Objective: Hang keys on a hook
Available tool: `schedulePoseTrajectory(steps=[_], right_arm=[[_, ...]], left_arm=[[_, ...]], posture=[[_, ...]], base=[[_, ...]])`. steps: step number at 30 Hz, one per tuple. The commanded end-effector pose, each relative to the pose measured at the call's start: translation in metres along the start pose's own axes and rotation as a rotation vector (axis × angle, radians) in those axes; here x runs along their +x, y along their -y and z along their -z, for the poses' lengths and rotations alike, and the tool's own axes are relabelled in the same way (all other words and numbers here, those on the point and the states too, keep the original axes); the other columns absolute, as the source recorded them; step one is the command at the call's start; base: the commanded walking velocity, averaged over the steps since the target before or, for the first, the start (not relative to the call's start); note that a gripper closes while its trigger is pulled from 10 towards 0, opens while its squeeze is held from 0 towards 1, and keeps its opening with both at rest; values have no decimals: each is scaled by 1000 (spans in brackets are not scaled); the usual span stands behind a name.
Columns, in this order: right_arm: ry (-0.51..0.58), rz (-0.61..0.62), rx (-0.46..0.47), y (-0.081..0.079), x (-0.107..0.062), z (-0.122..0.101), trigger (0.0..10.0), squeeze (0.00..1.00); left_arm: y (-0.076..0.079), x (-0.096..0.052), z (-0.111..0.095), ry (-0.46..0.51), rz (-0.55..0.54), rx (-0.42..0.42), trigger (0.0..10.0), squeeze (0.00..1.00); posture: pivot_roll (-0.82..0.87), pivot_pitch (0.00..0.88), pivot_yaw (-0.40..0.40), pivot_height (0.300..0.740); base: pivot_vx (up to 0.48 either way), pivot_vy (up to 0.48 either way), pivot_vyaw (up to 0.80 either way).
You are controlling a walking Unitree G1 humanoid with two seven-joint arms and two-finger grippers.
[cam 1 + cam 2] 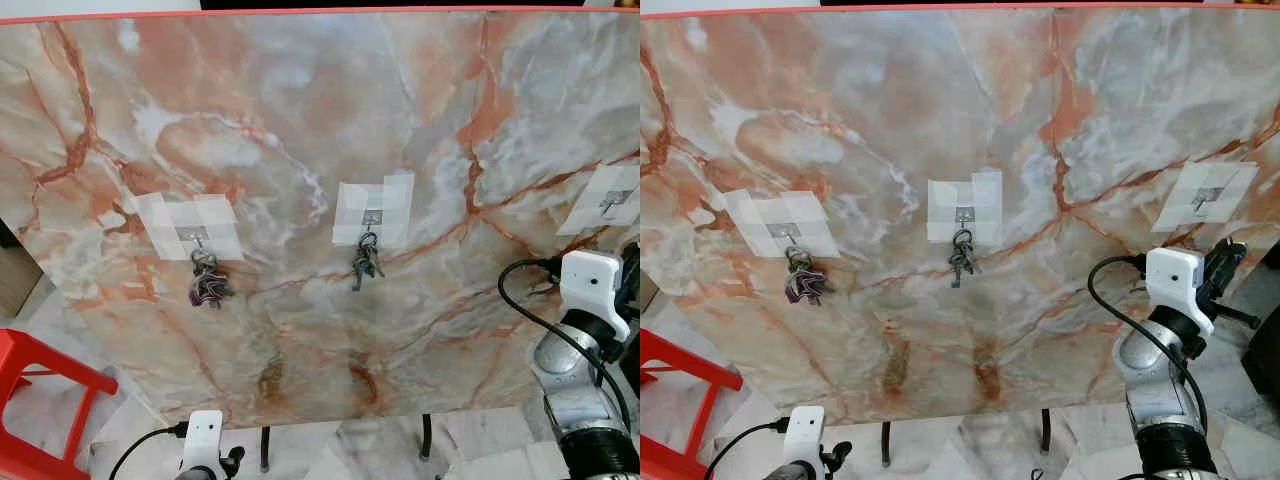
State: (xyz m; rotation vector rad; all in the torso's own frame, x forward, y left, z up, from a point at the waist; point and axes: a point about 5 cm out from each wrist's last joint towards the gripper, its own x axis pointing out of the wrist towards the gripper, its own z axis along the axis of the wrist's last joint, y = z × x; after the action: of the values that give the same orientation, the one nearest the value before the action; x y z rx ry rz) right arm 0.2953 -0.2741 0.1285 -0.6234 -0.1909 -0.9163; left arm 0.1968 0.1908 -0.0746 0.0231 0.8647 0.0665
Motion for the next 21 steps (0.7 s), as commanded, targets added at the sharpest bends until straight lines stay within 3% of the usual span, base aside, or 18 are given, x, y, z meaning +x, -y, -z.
schedulePoseTrajectory(steps=[1, 2, 3, 4, 5, 9, 16, 21], right_arm=[[-6, -12, 115, -2, 3, -9, 10000, 0], [-24, -28, 165, -3, 2, -10, 10000, 0], [-89, -31, 272, -3, 0, -8, 10000, 0], [-89, -31, 272, -3, 0, -8, 10000, 0], [-163, -14, 372, -1, -2, -4, 10000, 0], [-273, 26, 490, 6, -5, 3, 10000, 0], [-275, 66, 528, 17, -5, -2, 10000, 0], [-266, 53, 552, 16, -3, -8, 10000, 0]], left_arm=[[-1, -1, 2, -5, 3, 4, 10000, 0], [-1, -1, 2, -5, 4, 4, 10000, 0], [-1, -1, 2, -5, 4, 4, 10000, 0], [-1, -1, 2, -5, 4, 4, 10000, 0], [-1, -1, 2, -4, 5, 4, 10000, 0], [-2, -1, 2, -4, 6, 3, 10000, 0], [-2, -1, 2, 1, 8, 6, 10000, 0], [-3, -1, 2, 4, 10, 9, 10000, 0]], posture=[[-143, 28, -2, 740], [-144, 29, -2, 740], [-144, 28, -3, 740], [-144, 28, -3, 740], [-142, 30, -2, 740], [-147, 31, 0, 740], [-147, 29, 2, 740], [-150, 29, 5, 740]], base=[[0, 0, 0], [0, 0, 0], [0, 0, 0], [0, 0, 0], [0, 0, 0], [0, 0, 0], [0, 0, 0], [0, 0, 0]])
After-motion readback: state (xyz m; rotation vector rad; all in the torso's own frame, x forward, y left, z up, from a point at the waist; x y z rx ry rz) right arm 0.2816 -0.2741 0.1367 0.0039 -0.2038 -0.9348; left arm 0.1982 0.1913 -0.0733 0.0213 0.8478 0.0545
